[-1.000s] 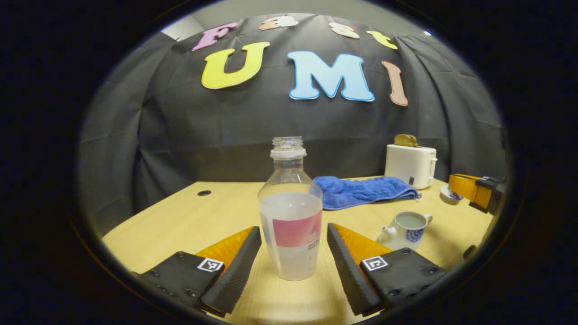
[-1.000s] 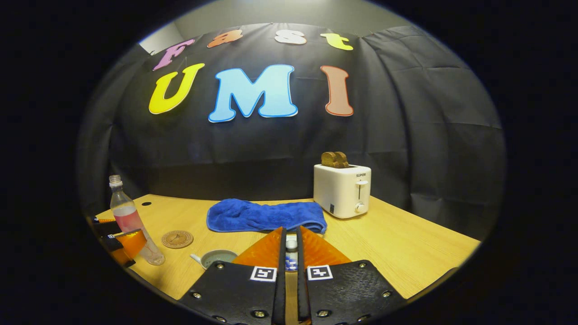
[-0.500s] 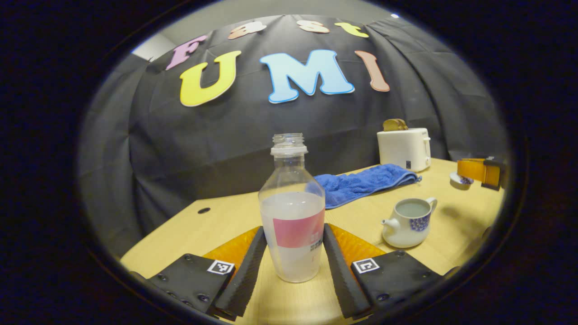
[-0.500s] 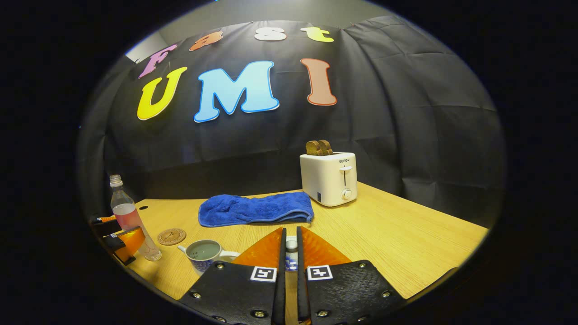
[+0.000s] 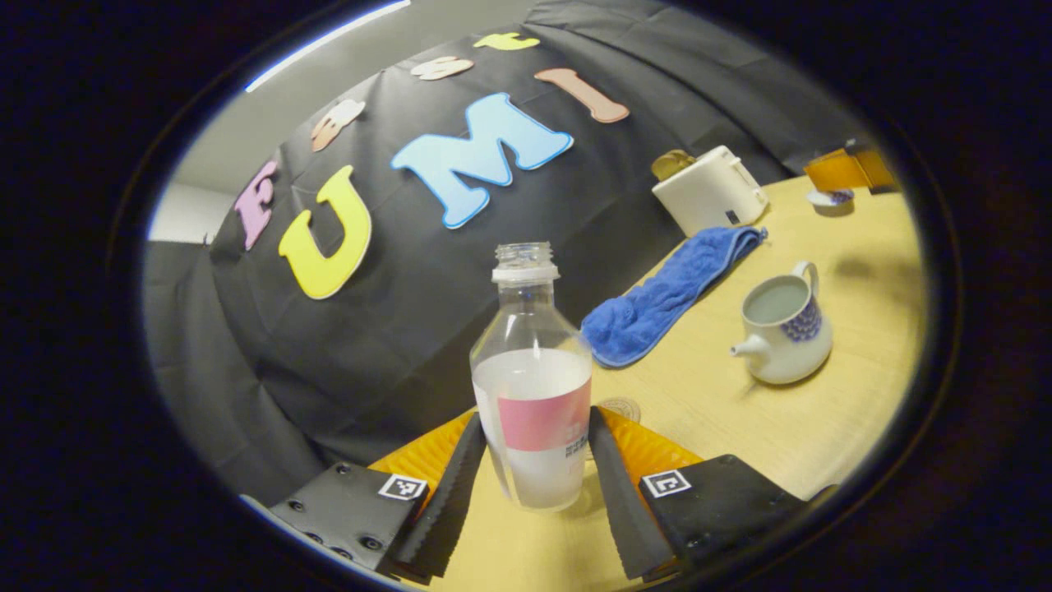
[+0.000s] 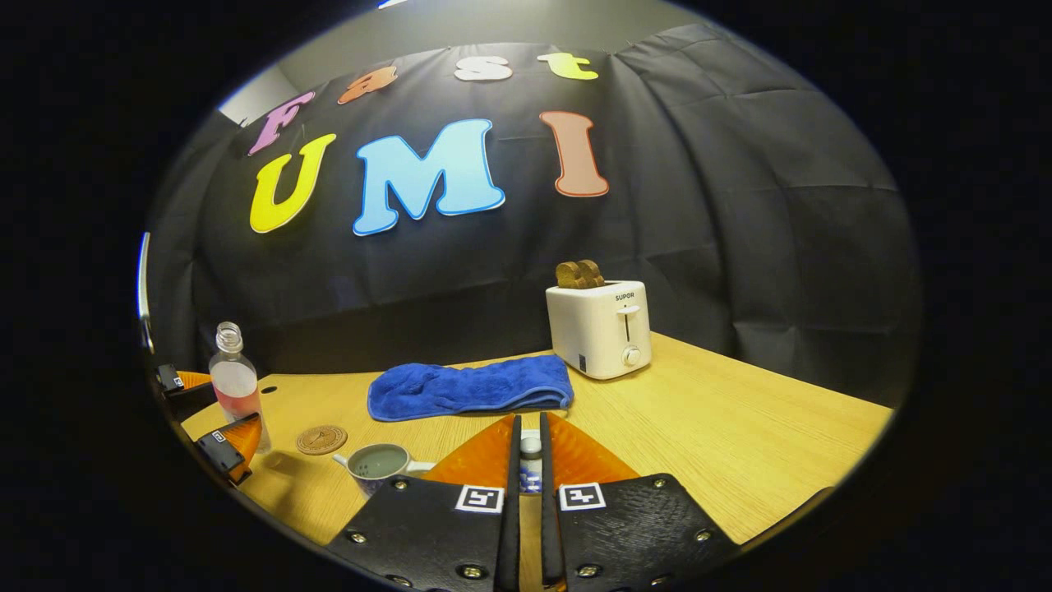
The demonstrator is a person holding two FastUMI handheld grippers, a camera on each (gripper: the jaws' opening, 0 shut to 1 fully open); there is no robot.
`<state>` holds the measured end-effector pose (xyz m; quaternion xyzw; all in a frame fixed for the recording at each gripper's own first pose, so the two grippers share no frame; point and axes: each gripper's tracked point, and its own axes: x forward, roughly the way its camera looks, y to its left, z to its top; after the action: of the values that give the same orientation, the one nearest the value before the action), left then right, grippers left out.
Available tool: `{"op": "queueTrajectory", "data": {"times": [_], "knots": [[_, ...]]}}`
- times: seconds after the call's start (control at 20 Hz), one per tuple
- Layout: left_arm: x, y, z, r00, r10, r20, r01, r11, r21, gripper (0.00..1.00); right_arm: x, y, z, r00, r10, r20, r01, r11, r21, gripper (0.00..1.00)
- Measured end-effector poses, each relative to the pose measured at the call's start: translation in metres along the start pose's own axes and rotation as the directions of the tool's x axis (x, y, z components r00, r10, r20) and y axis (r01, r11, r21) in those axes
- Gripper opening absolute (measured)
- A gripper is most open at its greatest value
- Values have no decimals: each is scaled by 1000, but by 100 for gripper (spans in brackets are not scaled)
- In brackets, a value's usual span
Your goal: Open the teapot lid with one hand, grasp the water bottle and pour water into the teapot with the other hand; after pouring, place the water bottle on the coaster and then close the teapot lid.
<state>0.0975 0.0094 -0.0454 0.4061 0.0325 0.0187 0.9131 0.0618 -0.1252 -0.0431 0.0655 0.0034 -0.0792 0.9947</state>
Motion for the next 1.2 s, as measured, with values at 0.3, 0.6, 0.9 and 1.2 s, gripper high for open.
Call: {"op": "queueTrajectory", "data": {"times": [0.3, 0.6, 0.9, 1.2], "knots": [[10, 2, 9, 1000, -5, 22, -2, 948, 320, 87, -2, 0, 4, 1000, 7, 14, -7, 1000, 12, 10], [10, -19, 21, 997, -53, 56, 18, 862, 507, 88, -4, -2, 9, 999, 4, 32, -5, 1000, 22, 10], [5, -27, 33, 994, -61, 86, -8, 776, 631, 87, -6, -6, 15, 999, 0, 54, -2, 999, 36, 10], [0, -34, 42, 992, -49, 119, -57, 663, 747, 87, -9, -7, 20, 998, 6, 68, -10, 998, 58, 10]]}}
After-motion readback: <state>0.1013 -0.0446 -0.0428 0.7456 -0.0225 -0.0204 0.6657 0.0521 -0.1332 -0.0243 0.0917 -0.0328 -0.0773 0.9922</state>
